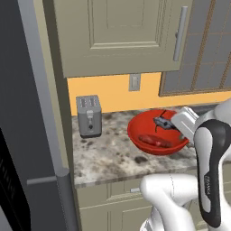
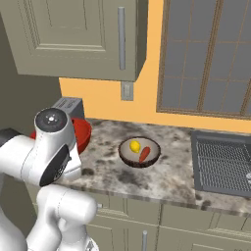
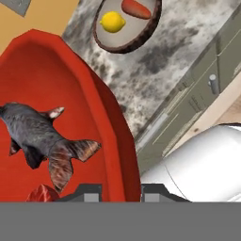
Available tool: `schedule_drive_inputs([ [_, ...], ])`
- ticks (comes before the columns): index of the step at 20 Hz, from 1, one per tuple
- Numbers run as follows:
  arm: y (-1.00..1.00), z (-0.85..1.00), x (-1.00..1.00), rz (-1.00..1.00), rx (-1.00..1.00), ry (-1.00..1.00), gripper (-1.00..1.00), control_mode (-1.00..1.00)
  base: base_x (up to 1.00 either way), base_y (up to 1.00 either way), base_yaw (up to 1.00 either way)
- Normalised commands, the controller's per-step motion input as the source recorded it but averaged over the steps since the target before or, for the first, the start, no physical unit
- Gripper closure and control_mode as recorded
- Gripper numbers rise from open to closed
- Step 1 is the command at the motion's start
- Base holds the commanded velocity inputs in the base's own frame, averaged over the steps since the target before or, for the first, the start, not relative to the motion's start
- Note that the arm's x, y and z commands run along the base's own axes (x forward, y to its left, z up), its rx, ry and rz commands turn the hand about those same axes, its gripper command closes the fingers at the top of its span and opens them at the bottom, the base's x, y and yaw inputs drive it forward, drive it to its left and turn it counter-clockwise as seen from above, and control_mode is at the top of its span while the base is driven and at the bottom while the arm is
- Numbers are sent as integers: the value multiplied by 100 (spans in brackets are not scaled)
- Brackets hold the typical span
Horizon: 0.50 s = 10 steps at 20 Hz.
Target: Place the bowl with the lemon and carrot on the top shelf of the fridge. Place the bowl with the fish and steak on the second highest shelf of the fridge.
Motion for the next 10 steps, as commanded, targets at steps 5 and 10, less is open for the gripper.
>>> schedule_drive_inputs([
  [5,-11,0,-49,0,0,-3,100,-100,0,0,0],
  [10,-1,0,-10,0,0,-1,100,100,-4,0,0],
])
